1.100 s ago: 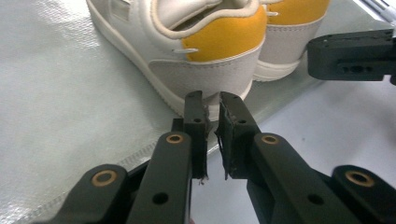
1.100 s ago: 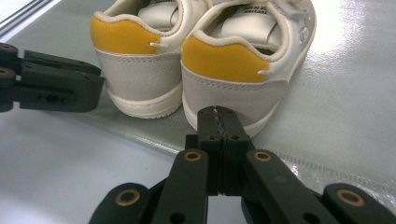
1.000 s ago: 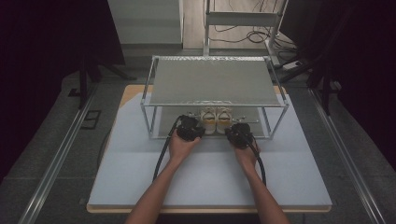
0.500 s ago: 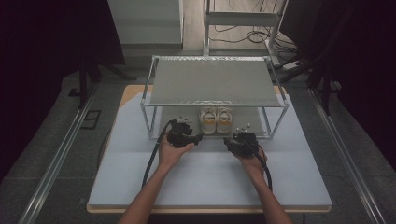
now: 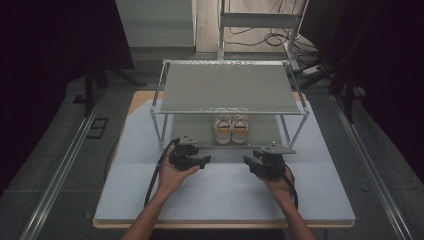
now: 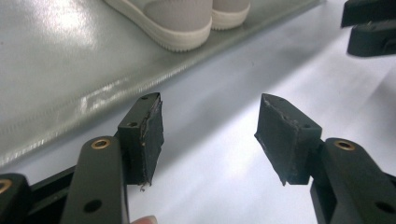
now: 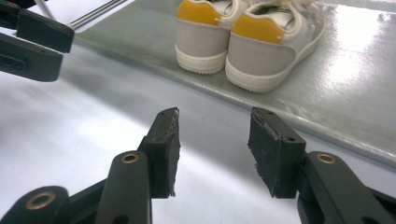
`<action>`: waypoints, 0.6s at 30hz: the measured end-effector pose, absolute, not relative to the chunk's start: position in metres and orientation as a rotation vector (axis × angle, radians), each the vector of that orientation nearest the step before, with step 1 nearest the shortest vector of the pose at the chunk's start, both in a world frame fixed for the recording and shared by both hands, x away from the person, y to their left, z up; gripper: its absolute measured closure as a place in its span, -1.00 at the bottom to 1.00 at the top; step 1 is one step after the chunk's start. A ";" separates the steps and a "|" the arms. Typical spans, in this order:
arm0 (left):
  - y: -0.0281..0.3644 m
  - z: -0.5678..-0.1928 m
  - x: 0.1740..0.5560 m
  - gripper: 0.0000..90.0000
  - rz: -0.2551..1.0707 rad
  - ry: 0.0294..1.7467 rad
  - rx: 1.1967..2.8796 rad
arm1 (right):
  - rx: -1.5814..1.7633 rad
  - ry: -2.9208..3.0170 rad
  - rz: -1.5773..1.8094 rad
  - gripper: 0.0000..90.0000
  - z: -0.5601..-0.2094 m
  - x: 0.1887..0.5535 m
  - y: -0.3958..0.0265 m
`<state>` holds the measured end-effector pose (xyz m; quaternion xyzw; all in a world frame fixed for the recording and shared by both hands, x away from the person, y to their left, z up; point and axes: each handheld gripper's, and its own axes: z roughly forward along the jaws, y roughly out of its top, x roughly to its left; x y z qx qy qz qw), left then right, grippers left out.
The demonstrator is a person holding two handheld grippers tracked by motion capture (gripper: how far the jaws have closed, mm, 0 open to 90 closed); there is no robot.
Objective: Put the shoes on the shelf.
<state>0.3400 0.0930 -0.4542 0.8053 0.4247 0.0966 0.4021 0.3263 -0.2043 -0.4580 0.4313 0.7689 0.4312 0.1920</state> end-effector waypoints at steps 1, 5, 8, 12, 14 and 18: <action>0.095 -0.455 0.337 -0.09 0.246 1.072 2.034 | 1.209 2.159 1.210 0.16 -0.458 0.324 -0.207; 0.105 -0.457 0.324 -0.10 0.248 1.064 2.032 | 1.209 2.153 1.205 0.14 -0.461 0.314 -0.222; 0.113 -0.460 0.315 -0.10 0.256 1.065 2.037 | 1.220 2.141 1.205 0.13 -0.465 0.307 -0.235; 0.124 -0.466 0.304 -0.12 0.259 1.074 2.040 | 1.234 2.127 1.208 0.11 -0.469 0.299 -0.252; 0.128 -0.468 0.301 -0.13 0.260 1.079 2.041 | 1.234 2.126 1.201 0.11 -0.471 0.294 -0.260; 0.140 -0.472 0.293 -0.15 0.268 1.098 2.034 | 1.252 2.109 1.206 0.10 -0.477 0.286 -0.274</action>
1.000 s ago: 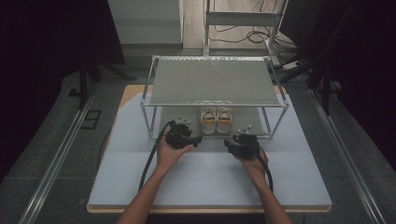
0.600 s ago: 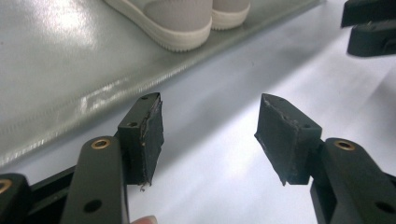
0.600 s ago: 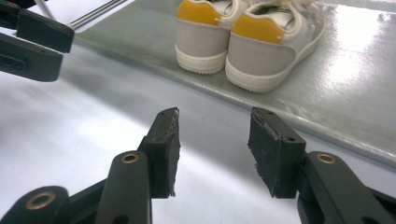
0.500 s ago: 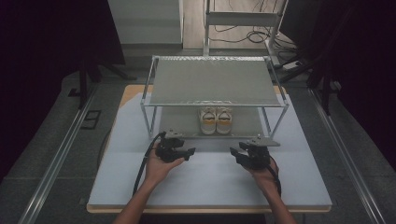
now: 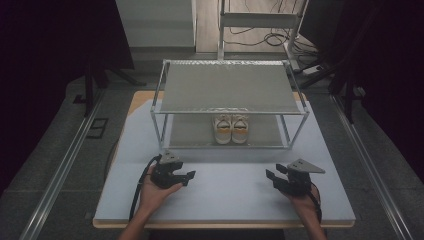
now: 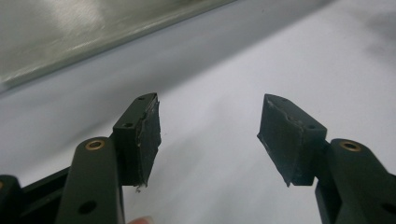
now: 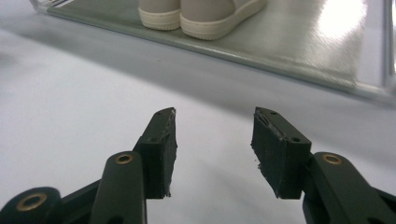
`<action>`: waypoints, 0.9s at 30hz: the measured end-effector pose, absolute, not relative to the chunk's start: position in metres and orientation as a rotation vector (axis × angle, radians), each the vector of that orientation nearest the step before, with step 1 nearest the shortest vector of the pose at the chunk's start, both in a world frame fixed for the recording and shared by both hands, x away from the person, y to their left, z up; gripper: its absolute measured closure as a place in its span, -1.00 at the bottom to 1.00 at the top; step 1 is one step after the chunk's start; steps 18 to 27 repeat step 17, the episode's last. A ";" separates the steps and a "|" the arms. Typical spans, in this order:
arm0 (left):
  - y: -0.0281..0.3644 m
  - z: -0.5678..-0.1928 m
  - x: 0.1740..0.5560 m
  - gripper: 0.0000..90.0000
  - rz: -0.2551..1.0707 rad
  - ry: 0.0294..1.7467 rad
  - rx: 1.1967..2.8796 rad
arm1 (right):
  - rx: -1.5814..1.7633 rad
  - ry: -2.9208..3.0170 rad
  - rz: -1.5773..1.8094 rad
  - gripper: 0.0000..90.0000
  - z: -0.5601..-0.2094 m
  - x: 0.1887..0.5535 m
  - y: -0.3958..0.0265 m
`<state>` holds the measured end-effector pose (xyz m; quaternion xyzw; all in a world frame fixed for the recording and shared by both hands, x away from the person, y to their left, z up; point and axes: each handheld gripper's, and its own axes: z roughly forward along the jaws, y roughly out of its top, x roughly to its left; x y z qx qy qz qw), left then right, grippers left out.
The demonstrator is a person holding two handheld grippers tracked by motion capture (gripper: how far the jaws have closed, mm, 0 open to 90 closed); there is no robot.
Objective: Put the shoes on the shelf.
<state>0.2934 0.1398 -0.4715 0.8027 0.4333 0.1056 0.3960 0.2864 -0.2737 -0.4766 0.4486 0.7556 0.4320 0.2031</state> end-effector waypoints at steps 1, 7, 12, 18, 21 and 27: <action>0.143 -0.473 0.292 -0.16 0.269 1.104 2.035 | 1.262 2.104 1.208 0.09 -0.478 0.285 -0.277; 0.156 -0.483 0.287 -0.20 0.255 1.151 2.014 | 1.290 2.095 1.193 0.07 -0.483 0.284 -0.285; 0.157 -0.482 0.286 -0.21 0.263 1.147 2.009 | 1.285 2.087 1.200 0.03 -0.481 0.285 -0.283; 0.163 -0.486 0.285 -0.25 0.285 1.177 2.023 | 1.300 2.059 1.188 -0.12 -0.481 0.283 -0.286; 0.163 -0.486 0.285 -0.25 0.285 1.177 2.023 | 1.300 2.059 1.188 -0.12 -0.481 0.283 -0.286; 0.163 -0.486 0.285 -0.25 0.285 1.177 2.023 | 1.300 2.059 1.188 -0.12 -0.481 0.283 -0.286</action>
